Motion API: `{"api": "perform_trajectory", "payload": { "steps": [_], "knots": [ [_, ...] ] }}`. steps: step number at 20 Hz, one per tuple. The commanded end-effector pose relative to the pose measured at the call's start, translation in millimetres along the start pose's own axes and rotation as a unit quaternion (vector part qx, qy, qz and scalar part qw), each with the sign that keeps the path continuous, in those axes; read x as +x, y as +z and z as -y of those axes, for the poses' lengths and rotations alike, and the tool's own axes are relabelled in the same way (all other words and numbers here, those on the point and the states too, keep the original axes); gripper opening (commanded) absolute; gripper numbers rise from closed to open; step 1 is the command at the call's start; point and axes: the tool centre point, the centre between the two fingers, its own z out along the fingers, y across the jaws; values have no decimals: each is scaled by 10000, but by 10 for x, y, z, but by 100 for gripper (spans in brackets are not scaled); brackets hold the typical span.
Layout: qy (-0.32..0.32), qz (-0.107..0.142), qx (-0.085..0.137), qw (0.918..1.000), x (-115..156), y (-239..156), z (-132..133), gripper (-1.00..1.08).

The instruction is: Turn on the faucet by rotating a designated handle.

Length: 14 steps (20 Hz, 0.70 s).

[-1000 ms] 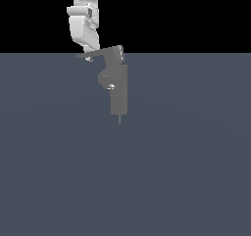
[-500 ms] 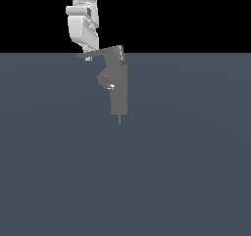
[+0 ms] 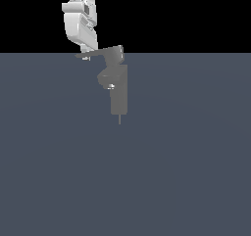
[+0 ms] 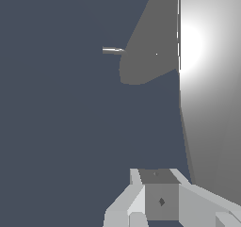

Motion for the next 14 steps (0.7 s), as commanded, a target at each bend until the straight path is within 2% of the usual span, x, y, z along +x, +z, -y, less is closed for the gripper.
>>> {"api": "perform_trajectory", "payload": {
  "steps": [1, 14],
  "knots": [
    [4, -8, -22, 10000, 7, 0, -68, -100],
    [6, -8, -21, 10000, -2, -2, -367, -100]
  ]
}}
